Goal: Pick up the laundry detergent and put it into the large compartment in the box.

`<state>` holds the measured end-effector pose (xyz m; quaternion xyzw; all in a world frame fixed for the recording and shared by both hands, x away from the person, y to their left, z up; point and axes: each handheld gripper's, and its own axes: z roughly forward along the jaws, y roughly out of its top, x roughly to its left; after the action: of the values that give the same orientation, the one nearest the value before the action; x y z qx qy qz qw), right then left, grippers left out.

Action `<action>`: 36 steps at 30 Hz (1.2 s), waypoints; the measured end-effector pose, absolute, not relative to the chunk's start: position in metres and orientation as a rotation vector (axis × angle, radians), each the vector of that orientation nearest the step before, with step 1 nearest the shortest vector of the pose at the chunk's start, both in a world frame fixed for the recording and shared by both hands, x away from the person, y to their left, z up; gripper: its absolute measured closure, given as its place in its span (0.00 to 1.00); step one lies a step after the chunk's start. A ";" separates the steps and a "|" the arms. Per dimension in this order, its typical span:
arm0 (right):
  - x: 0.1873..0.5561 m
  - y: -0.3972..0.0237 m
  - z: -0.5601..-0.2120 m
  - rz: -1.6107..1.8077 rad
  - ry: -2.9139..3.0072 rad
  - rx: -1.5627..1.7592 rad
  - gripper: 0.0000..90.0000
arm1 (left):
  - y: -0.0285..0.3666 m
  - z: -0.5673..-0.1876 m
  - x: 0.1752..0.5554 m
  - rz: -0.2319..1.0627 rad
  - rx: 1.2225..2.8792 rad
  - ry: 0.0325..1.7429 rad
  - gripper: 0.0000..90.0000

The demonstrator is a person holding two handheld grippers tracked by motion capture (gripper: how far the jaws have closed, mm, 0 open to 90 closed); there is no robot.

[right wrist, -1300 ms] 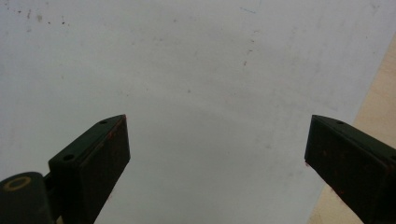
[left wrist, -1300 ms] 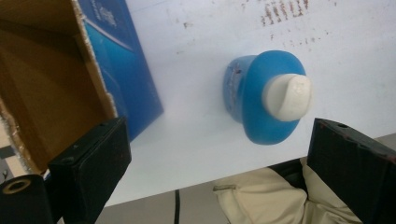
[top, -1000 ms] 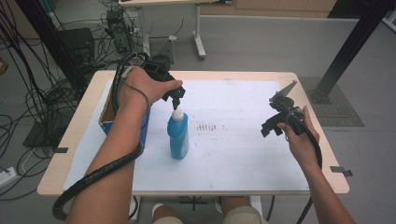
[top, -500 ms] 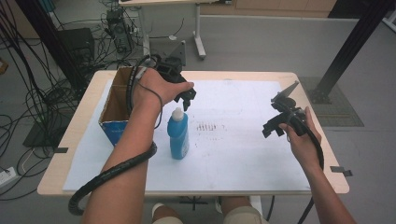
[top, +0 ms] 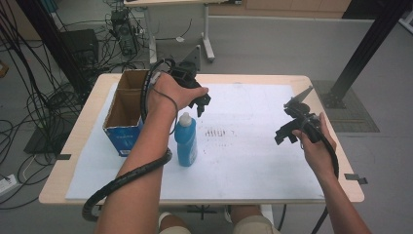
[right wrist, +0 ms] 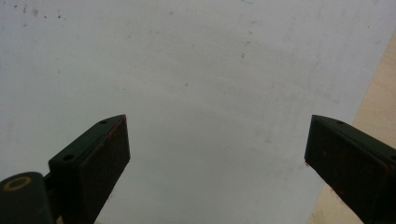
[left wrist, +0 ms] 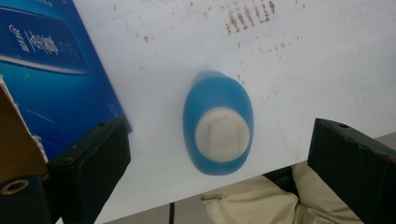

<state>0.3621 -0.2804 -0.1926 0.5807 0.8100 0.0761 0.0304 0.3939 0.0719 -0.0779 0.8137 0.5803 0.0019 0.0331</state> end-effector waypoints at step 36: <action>0.361 -0.280 -0.192 0.237 2.492 1.793 0.07 | 0.071 -0.090 0.397 -0.006 2.502 1.797 0.07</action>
<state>0.3611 -0.2796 -0.1922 0.5820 0.8090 0.0770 0.0314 0.3967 0.0714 -0.0904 0.8118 0.5832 -0.0021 0.0305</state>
